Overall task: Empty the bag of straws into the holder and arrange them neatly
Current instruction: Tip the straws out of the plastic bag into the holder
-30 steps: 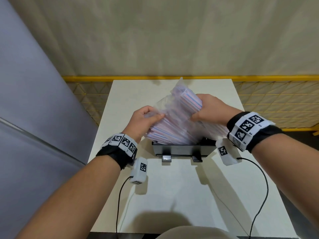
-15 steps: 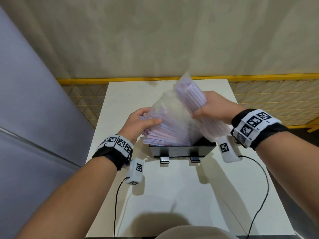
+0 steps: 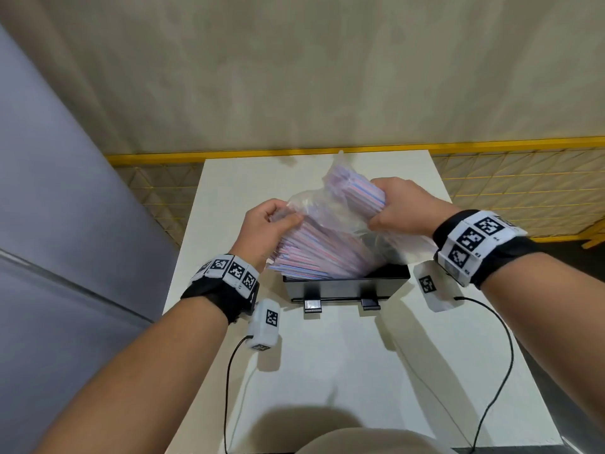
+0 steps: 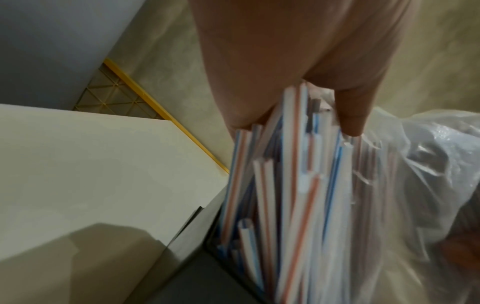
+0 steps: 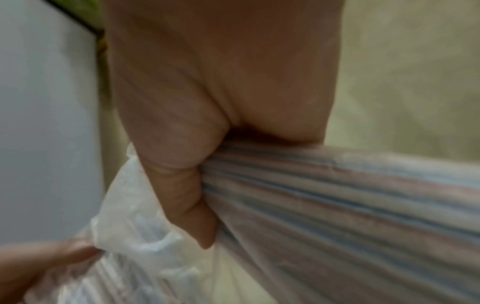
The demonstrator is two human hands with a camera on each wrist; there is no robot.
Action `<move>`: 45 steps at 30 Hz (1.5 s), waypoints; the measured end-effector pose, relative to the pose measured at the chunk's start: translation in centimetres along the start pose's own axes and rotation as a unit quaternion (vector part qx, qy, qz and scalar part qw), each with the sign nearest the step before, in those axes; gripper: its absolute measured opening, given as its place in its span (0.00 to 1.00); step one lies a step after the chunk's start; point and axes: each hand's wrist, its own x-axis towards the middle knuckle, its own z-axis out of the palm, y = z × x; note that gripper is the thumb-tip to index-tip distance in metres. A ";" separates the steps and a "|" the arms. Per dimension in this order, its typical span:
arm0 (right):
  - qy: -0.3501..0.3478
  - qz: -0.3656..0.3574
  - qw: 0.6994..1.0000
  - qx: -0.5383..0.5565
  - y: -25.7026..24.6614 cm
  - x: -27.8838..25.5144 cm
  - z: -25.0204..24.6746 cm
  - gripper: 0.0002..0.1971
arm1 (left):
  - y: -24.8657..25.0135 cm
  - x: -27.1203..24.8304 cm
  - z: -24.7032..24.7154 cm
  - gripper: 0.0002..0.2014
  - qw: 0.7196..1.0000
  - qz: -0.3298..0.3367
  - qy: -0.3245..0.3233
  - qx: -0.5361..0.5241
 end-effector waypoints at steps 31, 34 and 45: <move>0.021 0.066 0.990 0.119 0.6 -0.8 -0.1 0.12 | 0.0 0.4 -0.8 0.03 0.999 -0.011 -0.032 0.040; 0.023 0.070 0.981 0.180 0.5 -1.0 -0.4 0.12 | 0.1 0.4 -0.5 0.07 0.999 -0.015 -0.031 0.028; 0.014 0.068 0.973 0.220 -0.1 -1.6 -1.3 0.12 | -0.1 0.7 -0.6 0.26 0.999 -0.028 -0.033 0.003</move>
